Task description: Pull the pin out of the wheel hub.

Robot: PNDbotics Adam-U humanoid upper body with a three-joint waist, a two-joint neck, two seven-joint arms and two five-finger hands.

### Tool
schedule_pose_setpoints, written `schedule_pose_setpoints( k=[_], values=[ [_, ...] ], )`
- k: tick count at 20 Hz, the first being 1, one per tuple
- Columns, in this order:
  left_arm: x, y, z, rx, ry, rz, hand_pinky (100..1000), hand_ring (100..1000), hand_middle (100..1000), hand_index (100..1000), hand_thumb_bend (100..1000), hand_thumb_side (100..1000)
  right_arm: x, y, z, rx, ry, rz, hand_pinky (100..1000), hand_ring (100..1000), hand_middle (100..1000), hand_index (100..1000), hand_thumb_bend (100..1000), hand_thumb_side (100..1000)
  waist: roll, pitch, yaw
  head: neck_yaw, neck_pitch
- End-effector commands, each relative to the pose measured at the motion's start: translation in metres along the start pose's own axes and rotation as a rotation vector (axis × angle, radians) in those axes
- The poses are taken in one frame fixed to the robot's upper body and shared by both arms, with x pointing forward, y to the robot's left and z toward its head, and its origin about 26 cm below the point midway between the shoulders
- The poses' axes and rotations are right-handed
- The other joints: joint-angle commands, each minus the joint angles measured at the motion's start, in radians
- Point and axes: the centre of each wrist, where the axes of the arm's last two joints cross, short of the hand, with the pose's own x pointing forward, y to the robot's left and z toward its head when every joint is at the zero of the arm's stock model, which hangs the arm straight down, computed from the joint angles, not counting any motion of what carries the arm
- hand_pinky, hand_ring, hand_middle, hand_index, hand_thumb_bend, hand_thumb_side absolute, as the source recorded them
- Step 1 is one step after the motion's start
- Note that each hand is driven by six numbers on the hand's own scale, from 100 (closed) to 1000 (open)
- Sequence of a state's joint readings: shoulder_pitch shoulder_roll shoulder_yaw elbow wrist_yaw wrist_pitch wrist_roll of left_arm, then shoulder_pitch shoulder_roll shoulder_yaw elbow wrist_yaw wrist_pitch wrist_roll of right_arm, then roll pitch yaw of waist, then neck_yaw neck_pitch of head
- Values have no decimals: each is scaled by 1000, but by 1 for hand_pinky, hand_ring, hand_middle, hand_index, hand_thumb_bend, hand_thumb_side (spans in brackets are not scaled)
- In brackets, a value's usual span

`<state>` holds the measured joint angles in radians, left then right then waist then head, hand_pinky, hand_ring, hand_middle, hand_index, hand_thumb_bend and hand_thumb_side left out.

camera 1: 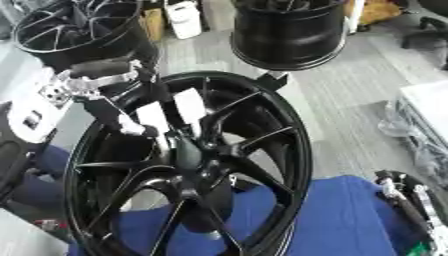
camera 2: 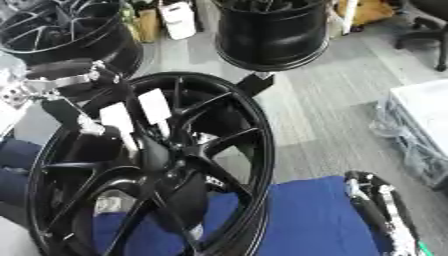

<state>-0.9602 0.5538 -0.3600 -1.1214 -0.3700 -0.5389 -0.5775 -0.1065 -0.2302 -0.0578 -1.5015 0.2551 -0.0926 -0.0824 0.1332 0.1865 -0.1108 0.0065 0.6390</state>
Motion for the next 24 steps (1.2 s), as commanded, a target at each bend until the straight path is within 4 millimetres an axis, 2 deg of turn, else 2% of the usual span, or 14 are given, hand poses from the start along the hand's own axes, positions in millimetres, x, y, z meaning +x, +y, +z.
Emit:
schedule_pose_setpoints(
  k=[1, 2, 4, 9, 15, 19, 20, 22, 23, 24],
  values=[
    [4, 21, 7, -246, -189, -199, 623, 484, 509, 726, 460, 371, 5, -3, -4, 1, -23, 10, 600, 562, 599, 711, 100, 773, -6, -21, 2, 0, -4],
    [5, 23, 8, -251, -195, -199, 620, 480, 508, 725, 456, 365, 5, -3, -4, 1, -22, 10, 600, 562, 599, 711, 100, 773, -6, -21, 2, 0, -4],
    [7, 25, 8, -260, -208, -198, 588, 445, 505, 726, 398, 274, 5, -3, -4, 0, -21, 10, 600, 562, 599, 711, 100, 776, -6, -22, 3, 0, -5],
    [13, 26, 7, -269, -242, -190, 566, 413, 493, 722, 293, 114, 4, -3, -3, -1, -17, 10, 600, 562, 599, 711, 100, 779, -6, -23, 4, 2, -5],
    [18, 23, 7, -285, -263, -187, 561, 404, 489, 717, 226, 100, 3, -3, -3, -2, -12, 10, 600, 562, 599, 712, 100, 783, -6, -24, 5, 2, -5],
    [20, 23, 9, -285, -271, -187, 589, 438, 504, 732, 251, 100, 3, -3, -3, -4, -10, 11, 600, 563, 599, 712, 100, 785, -6, -24, 5, 2, -5],
    [20, 24, 9, -287, -269, -189, 615, 472, 524, 749, 275, 126, 3, -3, -3, -4, -10, 11, 600, 563, 599, 712, 100, 784, -6, -24, 5, 2, -5],
    [20, 25, 12, -300, -259, -202, 663, 535, 592, 797, 390, 328, 3, -4, -3, -5, -10, 12, 600, 563, 600, 712, 100, 785, -5, -24, 6, 1, -4],
    [20, 25, 14, -308, -253, -211, 672, 553, 620, 815, 512, 490, 3, -4, -3, -5, -9, 12, 600, 563, 600, 712, 100, 784, -4, -25, 6, 1, -3],
    [19, 25, 16, -314, -246, -217, 684, 573, 646, 827, 580, 561, 2, -4, -3, -6, -8, 14, 600, 563, 600, 712, 100, 785, -3, -26, 7, 1, -2]
  ],
)
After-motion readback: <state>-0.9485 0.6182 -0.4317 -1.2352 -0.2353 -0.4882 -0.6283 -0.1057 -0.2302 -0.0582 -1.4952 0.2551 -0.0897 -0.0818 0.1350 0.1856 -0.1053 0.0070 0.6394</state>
